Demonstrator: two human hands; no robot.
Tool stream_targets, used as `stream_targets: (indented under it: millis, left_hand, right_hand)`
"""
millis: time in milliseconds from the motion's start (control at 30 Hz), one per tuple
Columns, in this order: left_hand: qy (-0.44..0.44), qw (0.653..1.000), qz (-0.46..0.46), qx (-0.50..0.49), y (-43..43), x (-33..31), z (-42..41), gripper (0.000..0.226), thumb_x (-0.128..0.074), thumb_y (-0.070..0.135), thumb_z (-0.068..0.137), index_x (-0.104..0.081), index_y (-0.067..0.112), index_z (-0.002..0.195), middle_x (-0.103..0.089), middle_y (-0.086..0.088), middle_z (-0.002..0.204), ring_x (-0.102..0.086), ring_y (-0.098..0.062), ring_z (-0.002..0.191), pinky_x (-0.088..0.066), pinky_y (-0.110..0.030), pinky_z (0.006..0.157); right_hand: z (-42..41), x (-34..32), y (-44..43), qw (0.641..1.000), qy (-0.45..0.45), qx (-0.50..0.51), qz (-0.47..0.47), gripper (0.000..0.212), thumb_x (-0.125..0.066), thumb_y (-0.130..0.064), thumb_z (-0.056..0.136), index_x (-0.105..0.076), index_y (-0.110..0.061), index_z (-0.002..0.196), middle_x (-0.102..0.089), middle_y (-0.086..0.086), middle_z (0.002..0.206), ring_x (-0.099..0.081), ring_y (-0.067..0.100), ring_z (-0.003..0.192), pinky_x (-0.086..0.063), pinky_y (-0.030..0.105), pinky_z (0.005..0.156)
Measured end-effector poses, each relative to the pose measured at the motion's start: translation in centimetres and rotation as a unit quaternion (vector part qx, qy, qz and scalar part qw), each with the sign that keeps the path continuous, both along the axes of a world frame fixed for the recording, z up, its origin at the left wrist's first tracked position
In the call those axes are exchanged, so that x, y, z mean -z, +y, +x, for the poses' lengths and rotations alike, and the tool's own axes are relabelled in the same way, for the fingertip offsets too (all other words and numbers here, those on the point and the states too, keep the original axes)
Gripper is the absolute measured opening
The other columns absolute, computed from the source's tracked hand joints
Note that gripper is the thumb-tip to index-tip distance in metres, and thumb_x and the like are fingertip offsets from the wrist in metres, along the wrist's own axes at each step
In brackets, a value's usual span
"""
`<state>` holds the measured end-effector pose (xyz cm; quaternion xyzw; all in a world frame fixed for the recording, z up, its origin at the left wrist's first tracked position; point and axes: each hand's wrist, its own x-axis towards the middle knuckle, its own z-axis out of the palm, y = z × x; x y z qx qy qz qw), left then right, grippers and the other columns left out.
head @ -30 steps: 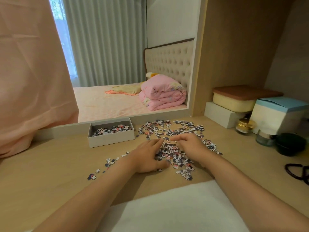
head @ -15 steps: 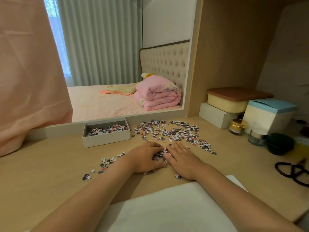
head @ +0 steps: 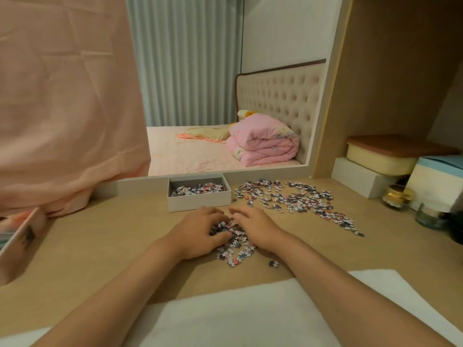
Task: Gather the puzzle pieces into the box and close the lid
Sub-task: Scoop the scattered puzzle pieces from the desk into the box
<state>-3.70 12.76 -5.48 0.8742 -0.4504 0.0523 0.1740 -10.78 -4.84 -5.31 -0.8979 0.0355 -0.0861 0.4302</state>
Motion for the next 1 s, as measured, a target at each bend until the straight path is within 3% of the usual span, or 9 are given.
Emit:
stream_targets:
  millis: [67, 167, 333, 500, 733, 833, 900, 1000]
  left_hand:
    - [0.004, 1.0, -0.018, 0.011, -0.1, -0.3, -0.6, 0.053, -0.053, 0.061, 0.089, -0.054, 0.033, 0.134, -0.048, 0.009, 0.142, -0.041, -0.012, 0.131, -0.033, -0.031, 0.107]
    - [0.011, 0.998, 0.01, 0.062, -1.6, -0.7, -2.2, 0.061, -0.051, 0.065, 0.088, -0.047, 0.035, 0.142, -0.039, 0.006, 0.152, -0.034, -0.014, 0.139, -0.027, -0.032, 0.113]
    - [0.001, 0.981, 0.155, 0.121, -5.6, -0.3, -5.0, 0.078, -0.034, 0.08, 0.085, -0.021, 0.042, 0.153, 0.007, 0.006, 0.165, 0.006, -0.015, 0.151, -0.006, -0.046, 0.122]
    - [-0.011, 0.973, 0.18, 0.144, -8.0, 1.0, -5.5, 0.065, -0.025, 0.068, 0.095, -0.021, 0.039, 0.153, 0.004, 0.003, 0.165, 0.014, -0.015, 0.15, -0.002, -0.052, 0.121]
    - [-0.032, 0.978, 0.198, 0.048, -4.0, 0.9, -2.1, 0.051, -0.019, 0.049, 0.104, -0.013, 0.042, 0.154, -0.001, -0.002, 0.165, 0.004, -0.021, 0.152, 0.002, -0.045, 0.122]
    - [-0.017, 0.988, 0.147, 0.048, -1.7, 0.7, -1.2, 0.048, -0.027, 0.046, 0.104, -0.031, 0.036, 0.151, -0.018, 0.002, 0.163, -0.012, -0.017, 0.15, -0.007, -0.038, 0.122]
    - [0.014, 0.997, 0.057, 0.058, -0.2, 0.4, -0.9, 0.041, -0.039, 0.04, 0.103, -0.053, 0.029, 0.14, -0.039, 0.002, 0.154, -0.033, -0.016, 0.142, -0.024, -0.028, 0.114]
    - [0.045, 0.997, -0.065, 0.024, 2.1, -0.1, -0.1, 0.033, -0.047, 0.031, 0.101, -0.067, 0.024, 0.126, -0.055, 0.004, 0.14, -0.048, -0.011, 0.127, -0.033, -0.022, 0.106]
  right_hand:
    - [0.0, -0.8, -0.6, 0.994, -0.014, 0.031, 0.108, 0.035, -0.045, -0.011, 0.103, -0.061, -0.021, 0.132, -0.06, -0.005, 0.135, -0.06, 0.005, 0.11, -0.045, 0.025, 0.093]
    - [-0.6, -1.2, -2.1, 0.984, -0.022, 0.077, 0.16, 0.035, -0.045, -0.004, 0.1, -0.069, -0.023, 0.118, -0.066, -0.006, 0.127, -0.057, 0.011, 0.122, -0.043, 0.037, 0.108]
    - [-2.3, -0.8, -4.2, 0.995, -0.006, 0.081, 0.056, 0.033, -0.046, -0.01, 0.101, -0.069, -0.021, 0.122, -0.064, -0.002, 0.131, -0.055, 0.013, 0.125, -0.043, 0.039, 0.109]
    - [-3.4, -0.4, -5.2, 0.996, 0.017, 0.07, -0.055, 0.035, -0.042, -0.02, 0.104, -0.061, -0.022, 0.134, -0.057, -0.004, 0.14, -0.048, 0.011, 0.131, -0.035, 0.027, 0.107]
    - [-2.6, 0.3, -3.1, 0.992, 0.039, 0.018, -0.119, 0.041, -0.04, -0.031, 0.106, -0.049, -0.022, 0.145, -0.047, -0.001, 0.151, -0.04, 0.015, 0.139, -0.029, 0.024, 0.108]
    - [-1.3, 0.8, -1.4, 0.984, 0.054, -0.005, -0.171, 0.052, -0.034, -0.041, 0.106, -0.033, -0.022, 0.154, -0.024, -0.002, 0.163, -0.018, 0.013, 0.15, -0.014, 0.028, 0.119]
    - [-0.2, 1.2, -0.4, 0.979, 0.069, -0.011, -0.191, 0.058, -0.027, -0.048, 0.106, -0.022, -0.023, 0.158, -0.01, -0.002, 0.166, -0.004, 0.013, 0.153, -0.005, 0.032, 0.123]
    - [1.3, 1.9, 1.5, 0.974, 0.079, -0.02, -0.212, 0.065, -0.019, -0.056, 0.104, -0.013, -0.021, 0.159, -0.002, -0.001, 0.167, 0.003, 0.015, 0.153, -0.001, 0.037, 0.124]
